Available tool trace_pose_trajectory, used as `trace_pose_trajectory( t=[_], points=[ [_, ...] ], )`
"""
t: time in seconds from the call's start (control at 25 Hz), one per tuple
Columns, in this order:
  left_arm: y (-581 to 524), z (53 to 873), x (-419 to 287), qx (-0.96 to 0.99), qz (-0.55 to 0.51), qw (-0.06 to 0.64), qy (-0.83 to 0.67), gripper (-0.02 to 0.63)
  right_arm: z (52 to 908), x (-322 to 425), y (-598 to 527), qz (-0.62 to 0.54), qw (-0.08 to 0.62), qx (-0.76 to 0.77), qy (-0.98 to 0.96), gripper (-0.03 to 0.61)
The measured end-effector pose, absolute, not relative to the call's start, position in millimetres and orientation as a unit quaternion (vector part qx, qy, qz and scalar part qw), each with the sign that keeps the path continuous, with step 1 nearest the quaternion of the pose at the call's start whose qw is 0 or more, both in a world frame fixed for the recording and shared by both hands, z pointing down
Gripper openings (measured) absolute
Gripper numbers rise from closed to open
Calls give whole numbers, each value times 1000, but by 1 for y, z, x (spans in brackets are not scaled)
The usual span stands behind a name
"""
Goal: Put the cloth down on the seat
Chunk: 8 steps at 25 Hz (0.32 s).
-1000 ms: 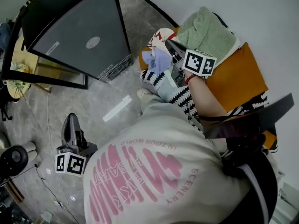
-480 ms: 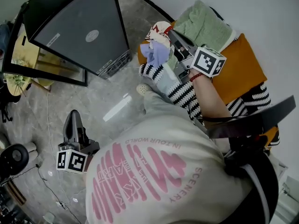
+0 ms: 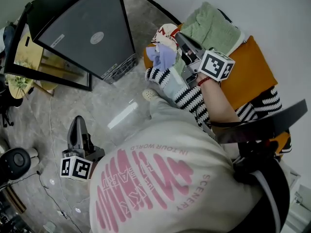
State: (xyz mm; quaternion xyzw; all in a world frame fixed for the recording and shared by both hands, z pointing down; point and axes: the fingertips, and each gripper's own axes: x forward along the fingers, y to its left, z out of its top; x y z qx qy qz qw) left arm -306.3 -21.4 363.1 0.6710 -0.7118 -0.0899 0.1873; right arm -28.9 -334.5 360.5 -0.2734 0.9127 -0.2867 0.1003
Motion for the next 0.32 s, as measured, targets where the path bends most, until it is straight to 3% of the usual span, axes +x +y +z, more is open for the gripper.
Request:
trace_pose_trajectory(
  t=[0.32],
  points=[
    [-17, 366, -323, 666, -100, 187, -715, 9, 356, -45, -332, -271, 92, -269, 920, 11]
  ],
)
